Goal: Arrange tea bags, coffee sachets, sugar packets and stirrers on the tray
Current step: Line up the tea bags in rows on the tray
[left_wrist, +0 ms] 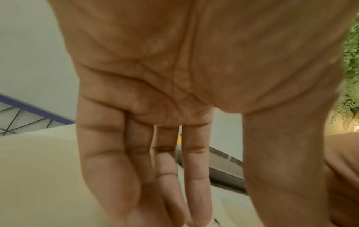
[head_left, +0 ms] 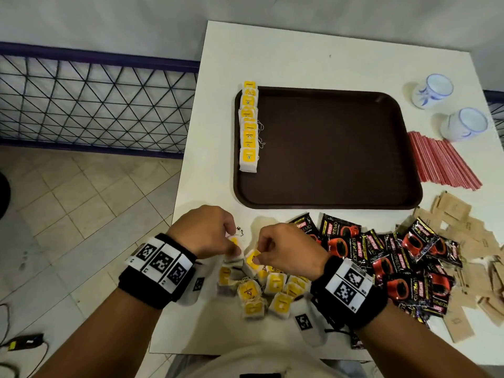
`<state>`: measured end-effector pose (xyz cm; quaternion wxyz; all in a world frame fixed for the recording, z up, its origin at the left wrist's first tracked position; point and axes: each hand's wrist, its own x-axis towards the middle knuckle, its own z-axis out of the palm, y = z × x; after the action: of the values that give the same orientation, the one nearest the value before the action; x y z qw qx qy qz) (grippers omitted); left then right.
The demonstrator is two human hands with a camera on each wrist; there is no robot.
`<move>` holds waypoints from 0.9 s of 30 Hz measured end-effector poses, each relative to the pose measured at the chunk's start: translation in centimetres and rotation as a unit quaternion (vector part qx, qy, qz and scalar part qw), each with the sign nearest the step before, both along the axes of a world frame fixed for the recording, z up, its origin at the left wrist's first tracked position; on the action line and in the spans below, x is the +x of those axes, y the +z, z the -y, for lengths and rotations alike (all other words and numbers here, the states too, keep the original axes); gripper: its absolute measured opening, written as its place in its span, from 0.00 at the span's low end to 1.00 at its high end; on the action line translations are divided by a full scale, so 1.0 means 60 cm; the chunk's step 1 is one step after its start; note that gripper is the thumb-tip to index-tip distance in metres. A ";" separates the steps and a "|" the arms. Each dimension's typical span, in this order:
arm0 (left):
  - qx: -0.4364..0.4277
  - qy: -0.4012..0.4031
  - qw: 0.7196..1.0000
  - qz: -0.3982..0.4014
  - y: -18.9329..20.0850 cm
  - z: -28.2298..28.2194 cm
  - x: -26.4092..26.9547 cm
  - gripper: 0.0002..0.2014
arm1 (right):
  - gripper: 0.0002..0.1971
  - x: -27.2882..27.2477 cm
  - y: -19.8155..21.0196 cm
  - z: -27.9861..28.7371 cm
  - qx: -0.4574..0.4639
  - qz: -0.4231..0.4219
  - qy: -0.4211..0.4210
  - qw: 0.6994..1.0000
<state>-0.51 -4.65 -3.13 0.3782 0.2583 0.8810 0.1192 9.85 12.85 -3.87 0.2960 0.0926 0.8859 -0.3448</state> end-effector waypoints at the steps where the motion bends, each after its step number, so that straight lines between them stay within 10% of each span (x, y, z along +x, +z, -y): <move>1: -0.001 -0.004 1.000 0.001 0.002 -0.001 0.004 0.18 | 0.10 0.002 0.000 -0.001 -0.010 0.000 -0.006 1.000; 15: 0.015 0.020 1.000 -0.001 -0.009 -0.011 0.046 0.29 | 0.06 0.018 0.026 -0.054 -0.171 0.010 -0.155 0.973; 27: 0.011 -0.007 1.000 -0.023 -0.015 -0.009 0.044 0.12 | 0.07 0.012 0.027 -0.066 -0.139 -0.002 -0.152 0.979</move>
<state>2.13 -4.09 -4.00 0.3557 0.2715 0.8862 0.1201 10.60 16.83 -2.25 0.2486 0.1837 0.8056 -0.5054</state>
